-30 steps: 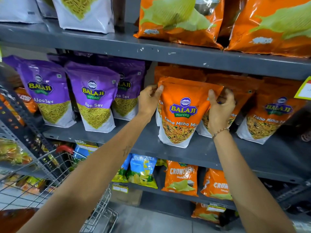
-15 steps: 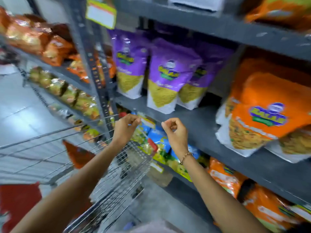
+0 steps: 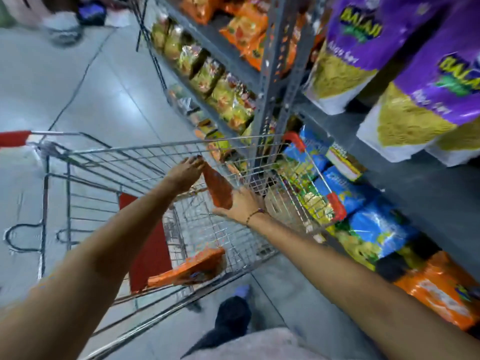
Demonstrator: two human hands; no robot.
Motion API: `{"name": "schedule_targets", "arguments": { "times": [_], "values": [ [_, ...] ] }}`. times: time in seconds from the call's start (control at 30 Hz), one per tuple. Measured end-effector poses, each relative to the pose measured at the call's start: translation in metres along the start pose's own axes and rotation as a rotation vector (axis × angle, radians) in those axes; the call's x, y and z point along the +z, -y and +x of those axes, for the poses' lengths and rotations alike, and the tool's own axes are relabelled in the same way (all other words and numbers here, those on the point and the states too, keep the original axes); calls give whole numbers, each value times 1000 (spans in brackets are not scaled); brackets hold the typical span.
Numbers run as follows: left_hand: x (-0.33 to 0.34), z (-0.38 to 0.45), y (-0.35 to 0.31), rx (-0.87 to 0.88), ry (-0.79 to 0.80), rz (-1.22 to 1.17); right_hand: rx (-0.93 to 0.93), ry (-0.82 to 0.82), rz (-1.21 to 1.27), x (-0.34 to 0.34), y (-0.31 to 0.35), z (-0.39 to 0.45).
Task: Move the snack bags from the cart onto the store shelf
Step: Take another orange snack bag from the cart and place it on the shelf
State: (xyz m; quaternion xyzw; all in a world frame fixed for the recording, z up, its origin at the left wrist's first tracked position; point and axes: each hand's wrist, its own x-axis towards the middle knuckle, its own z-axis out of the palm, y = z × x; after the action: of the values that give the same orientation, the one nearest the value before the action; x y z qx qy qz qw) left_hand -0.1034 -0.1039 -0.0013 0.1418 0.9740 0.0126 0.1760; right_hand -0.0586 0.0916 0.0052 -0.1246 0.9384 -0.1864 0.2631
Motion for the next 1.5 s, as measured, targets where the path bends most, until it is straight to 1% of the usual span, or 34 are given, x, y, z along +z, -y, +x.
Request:
{"name": "schedule_targets", "arguments": {
  "times": [0.13,0.2,0.27,0.3,0.4,0.47,0.57,0.67,0.73,0.83,1.03,1.13,1.27,1.37,1.5],
  "values": [
    [13,25,13,117,-74,102,62,-3,-115,29,28,15],
    [9,29,15,106,-58,107,18,-90,-160,34,31,17],
    [8,30,16,112,-121,102,-3,-203,-128,32,25,16],
    [8,30,17,121,-156,99,4,-233,-108,29,19,15],
    [11,27,17,104,-179,100,70,-296,-46,15,-6,12],
    [16,27,15,68,-185,-12,118,-343,37,7,-24,13],
    [21,24,7,-29,-209,-287,151,-379,175,-3,-42,9],
    [11,11,-13,-107,-296,-652,177,-511,239,-22,-55,-11],
    [-5,-2,-34,-97,-357,-907,188,-603,362,-39,-61,-31],
    [-36,-14,-68,-22,-479,-1137,151,-747,527,-71,-69,-71],
    [-121,-16,-142,198,-661,-1192,105,-1048,741,-124,-92,-153],
    [-156,-9,-183,294,-724,-1157,97,-1216,749,-145,-106,-193],
    [-188,2,-252,470,-673,-1223,169,-1441,747,-158,-129,-252],
    [-199,0,-314,647,-577,-1241,264,-1572,711,-158,-149,-300],
    [-197,-15,-396,760,-486,-1260,355,-1744,698,-149,-187,-366]
  ]
}}
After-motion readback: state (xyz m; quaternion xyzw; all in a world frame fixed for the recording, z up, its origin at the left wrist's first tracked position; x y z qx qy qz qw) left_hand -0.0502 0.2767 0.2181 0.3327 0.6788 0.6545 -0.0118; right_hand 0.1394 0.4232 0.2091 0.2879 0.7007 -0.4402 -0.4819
